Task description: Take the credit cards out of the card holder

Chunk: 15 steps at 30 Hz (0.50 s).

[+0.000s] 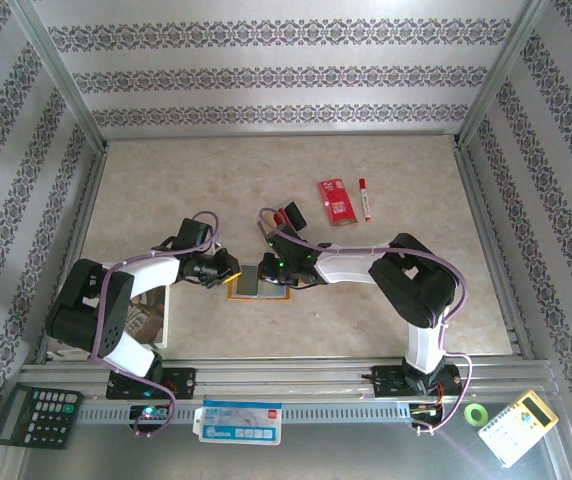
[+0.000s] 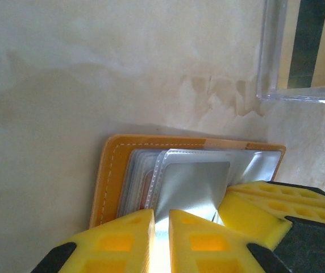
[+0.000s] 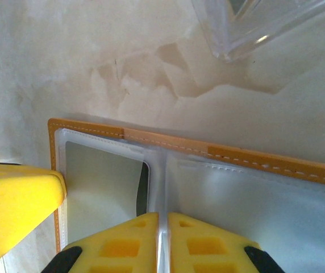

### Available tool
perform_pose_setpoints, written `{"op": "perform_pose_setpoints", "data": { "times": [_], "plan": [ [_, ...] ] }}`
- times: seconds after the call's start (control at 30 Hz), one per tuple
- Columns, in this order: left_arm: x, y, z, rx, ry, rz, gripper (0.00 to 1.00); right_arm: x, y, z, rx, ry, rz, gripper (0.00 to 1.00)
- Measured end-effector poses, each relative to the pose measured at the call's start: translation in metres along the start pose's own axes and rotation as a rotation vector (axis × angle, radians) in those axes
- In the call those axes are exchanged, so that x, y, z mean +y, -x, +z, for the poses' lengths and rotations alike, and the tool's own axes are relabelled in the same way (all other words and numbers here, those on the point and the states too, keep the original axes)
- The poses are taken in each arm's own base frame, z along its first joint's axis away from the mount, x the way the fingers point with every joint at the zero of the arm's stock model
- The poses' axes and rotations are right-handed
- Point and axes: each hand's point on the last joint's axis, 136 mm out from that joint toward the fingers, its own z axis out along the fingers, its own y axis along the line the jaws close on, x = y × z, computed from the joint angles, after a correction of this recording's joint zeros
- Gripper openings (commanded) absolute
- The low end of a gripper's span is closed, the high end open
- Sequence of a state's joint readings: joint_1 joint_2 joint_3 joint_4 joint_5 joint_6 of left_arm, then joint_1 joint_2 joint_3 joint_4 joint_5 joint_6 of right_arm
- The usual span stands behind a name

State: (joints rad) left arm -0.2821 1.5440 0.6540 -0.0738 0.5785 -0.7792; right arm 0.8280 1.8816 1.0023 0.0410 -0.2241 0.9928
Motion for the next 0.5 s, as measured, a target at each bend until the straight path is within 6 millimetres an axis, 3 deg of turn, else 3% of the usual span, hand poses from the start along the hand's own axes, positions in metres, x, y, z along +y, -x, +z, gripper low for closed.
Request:
{"op": "perform_pose_setpoints", "data": {
  "times": [0.5],
  "plan": [
    [0.001, 0.0, 0.0, -0.005, 0.001, -0.013, 0.16, 0.015, 0.001, -0.007, -0.005, 0.079, -0.012, 0.15]
  ]
}}
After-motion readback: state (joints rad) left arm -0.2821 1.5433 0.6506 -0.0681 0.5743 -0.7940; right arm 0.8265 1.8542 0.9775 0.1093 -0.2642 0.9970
